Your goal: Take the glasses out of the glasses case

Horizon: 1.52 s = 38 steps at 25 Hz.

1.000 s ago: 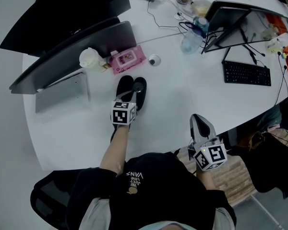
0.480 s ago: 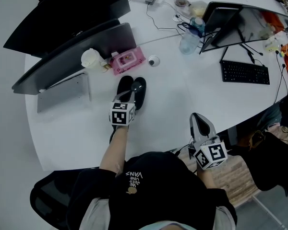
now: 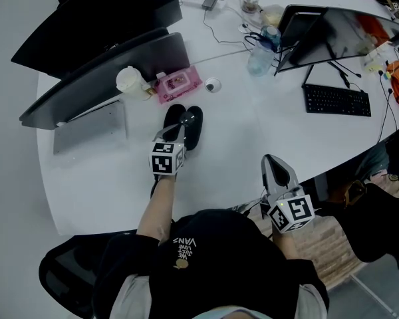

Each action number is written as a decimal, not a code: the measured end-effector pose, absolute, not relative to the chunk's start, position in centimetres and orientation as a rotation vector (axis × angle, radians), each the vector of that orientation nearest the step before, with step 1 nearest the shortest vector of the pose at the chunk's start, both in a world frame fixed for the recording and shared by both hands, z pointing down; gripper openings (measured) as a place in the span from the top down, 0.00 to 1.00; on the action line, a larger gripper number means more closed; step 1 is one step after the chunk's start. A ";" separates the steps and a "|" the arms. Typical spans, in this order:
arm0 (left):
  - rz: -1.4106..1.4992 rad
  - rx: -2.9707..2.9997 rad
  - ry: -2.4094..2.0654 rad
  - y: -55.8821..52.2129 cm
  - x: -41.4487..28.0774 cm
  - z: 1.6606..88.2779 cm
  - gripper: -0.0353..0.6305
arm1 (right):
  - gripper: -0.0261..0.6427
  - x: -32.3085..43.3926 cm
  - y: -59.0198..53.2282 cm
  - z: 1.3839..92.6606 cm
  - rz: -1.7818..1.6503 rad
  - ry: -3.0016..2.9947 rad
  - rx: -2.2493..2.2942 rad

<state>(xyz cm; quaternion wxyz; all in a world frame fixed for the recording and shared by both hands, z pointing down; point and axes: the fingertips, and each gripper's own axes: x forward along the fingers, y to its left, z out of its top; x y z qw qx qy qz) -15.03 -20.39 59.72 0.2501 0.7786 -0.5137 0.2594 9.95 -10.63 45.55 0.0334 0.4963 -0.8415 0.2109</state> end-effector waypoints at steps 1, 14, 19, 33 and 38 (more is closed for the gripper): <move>0.699 2.124 -1.403 -20.3 -15.1 59.4 0.94 | 0.96 9.9 -10.5 45.5 0.642 -2.595 1.525; 0.634 2.162 -1.474 -18.3 -16.3 56.3 0.94 | 0.96 9.3 -9.1 43.8 0.570 -2.644 1.500; 0.581 2.187 -1.486 -17.2 -16.2 54.5 0.94 | 0.96 9.1 -8.5 43.2 0.545 -2.668 1.479; 0.440 2.231 -1.567 -13.8 -16.2 50.1 0.94 | 0.96 8.7 -6.9 42.0 0.501 -2.717 1.421; 0.405 2.236 -1.593 -12.1 -16.1 49.1 0.94 | 0.96 8.5 -6.4 41.6 0.484 -2.747 1.386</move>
